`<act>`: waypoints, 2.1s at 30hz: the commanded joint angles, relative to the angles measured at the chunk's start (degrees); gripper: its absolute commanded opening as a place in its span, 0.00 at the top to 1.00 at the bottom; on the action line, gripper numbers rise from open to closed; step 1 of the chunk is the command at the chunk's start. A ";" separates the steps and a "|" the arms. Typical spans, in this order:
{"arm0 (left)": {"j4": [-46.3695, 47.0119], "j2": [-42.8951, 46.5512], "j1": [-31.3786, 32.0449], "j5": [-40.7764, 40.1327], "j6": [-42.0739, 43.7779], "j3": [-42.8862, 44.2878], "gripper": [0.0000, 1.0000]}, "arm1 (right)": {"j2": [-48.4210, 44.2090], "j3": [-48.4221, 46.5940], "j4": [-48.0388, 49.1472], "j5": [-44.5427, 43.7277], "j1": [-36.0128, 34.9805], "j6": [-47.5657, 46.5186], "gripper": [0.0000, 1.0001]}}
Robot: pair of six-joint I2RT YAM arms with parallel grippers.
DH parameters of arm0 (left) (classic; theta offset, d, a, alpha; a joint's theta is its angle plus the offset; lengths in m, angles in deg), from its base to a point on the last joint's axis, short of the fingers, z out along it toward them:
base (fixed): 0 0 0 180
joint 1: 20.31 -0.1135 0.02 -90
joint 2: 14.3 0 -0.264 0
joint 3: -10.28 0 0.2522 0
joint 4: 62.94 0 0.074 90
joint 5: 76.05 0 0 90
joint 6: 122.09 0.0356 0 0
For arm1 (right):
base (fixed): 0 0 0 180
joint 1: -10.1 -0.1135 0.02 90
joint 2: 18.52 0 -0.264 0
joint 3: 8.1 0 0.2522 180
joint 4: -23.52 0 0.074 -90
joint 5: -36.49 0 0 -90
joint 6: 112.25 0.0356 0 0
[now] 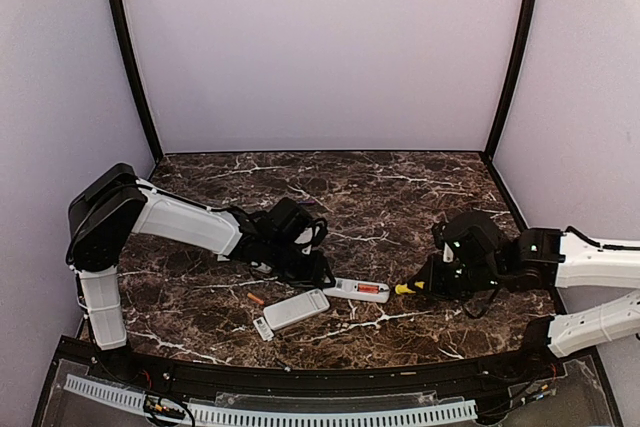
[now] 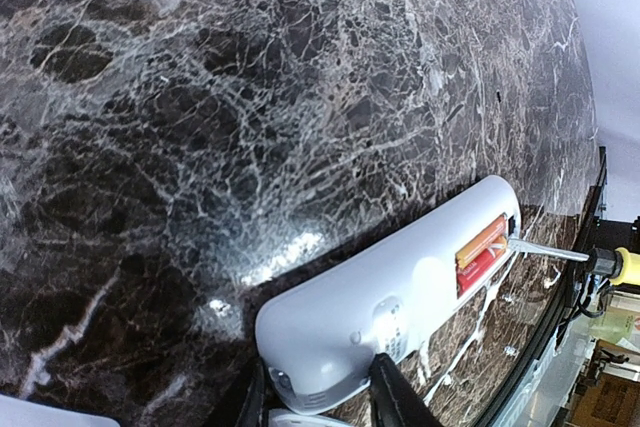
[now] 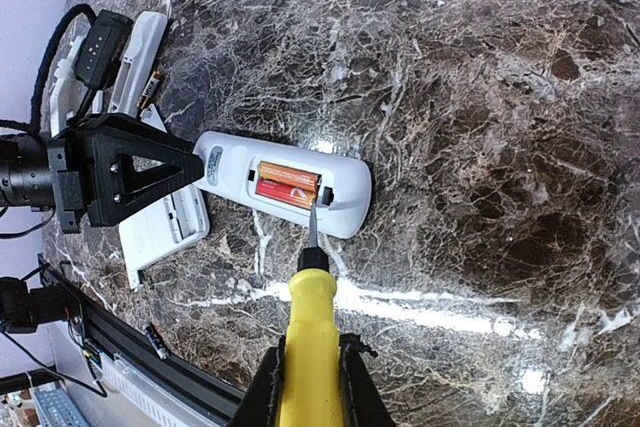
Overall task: Unload the batteries from the remote control
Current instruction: Hold the remote control without the battery cover at the center of the board, then remove the battery from the remote control without the battery cover.
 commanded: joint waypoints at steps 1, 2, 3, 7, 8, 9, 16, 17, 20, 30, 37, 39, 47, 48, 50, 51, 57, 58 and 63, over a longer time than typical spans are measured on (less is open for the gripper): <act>-0.38 1.95 0.27 1.28 -0.29 -1.21 0.67 | -1.68 3.04 8.99 1.59 0.28 3.62 1.00; -0.38 1.94 0.30 1.29 -0.27 -1.27 0.67 | -2.03 3.54 9.38 1.56 0.37 3.98 1.00; -0.33 1.96 0.24 1.30 -0.27 -1.29 0.67 | -2.29 3.93 9.70 1.53 0.37 4.29 1.00; -0.39 1.95 0.32 1.42 -0.07 -1.29 0.67 | -3.02 4.92 11.06 1.37 0.45 4.90 1.00; -0.66 1.94 0.33 1.37 -0.03 -1.21 0.67 | -3.16 5.25 11.69 1.30 0.40 5.02 1.00; -0.78 1.90 0.31 1.34 0.10 -1.18 0.67 | -3.15 5.43 12.23 1.28 0.38 5.08 1.00; -0.82 1.95 0.33 1.13 -0.10 -1.26 0.68 | -3.23 5.04 13.64 1.20 0.53 4.65 1.00; -0.77 1.90 0.33 1.08 -0.14 -1.22 0.68 | -3.32 5.08 13.88 1.22 0.59 4.65 1.00; -0.64 1.96 0.33 1.13 -0.09 -1.05 0.68 | -3.86 5.13 14.75 1.20 0.67 4.81 1.00; -1.09 1.91 0.33 1.16 0.48 -0.73 0.69 | -5.49 6.23 16.52 1.29 0.93 6.27 1.00; -1.15 1.90 0.29 1.08 0.52 -0.58 0.69 | -3.38 1.80 3.87 -2.45 0.93 4.38 1.00; -1.13 1.90 0.33 1.07 0.52 -0.48 0.69 | -2.59 0.21 0.87 -2.80 0.92 3.72 1.00; -1.26 1.91 0.27 1.04 0.36 -0.53 0.69 | -1.72 0.21 0.48 -1.63 0.82 3.65 1.00; -1.25 1.90 0.29 1.08 0.40 -0.59 0.69 | -1.54 0.21 0.32 -1.41 0.87 3.72 1.00; -1.40 1.94 0.28 1.04 0.55 -0.51 0.69 | -1.23 0.21 0.17 -1.36 0.87 3.92 1.00; -1.42 1.96 0.31 1.04 0.60 -0.52 0.69 | -1.18 0.25 0.08 -1.36 0.84 3.94 1.00; -1.49 1.95 0.29 0.95 0.68 -0.34 0.69 | -0.52 0.09 0.80 -0.80 0.82 3.60 1.00; -1.50 1.86 0.32 0.95 0.63 -0.35 0.70 | -0.36 -0.09 0.62 -0.71 0.82 3.61 1.00; -1.39 1.86 0.33 1.04 0.58 -0.29 0.70 | -0.89 -0.40 -0.42 -1.01 0.85 3.59 1.00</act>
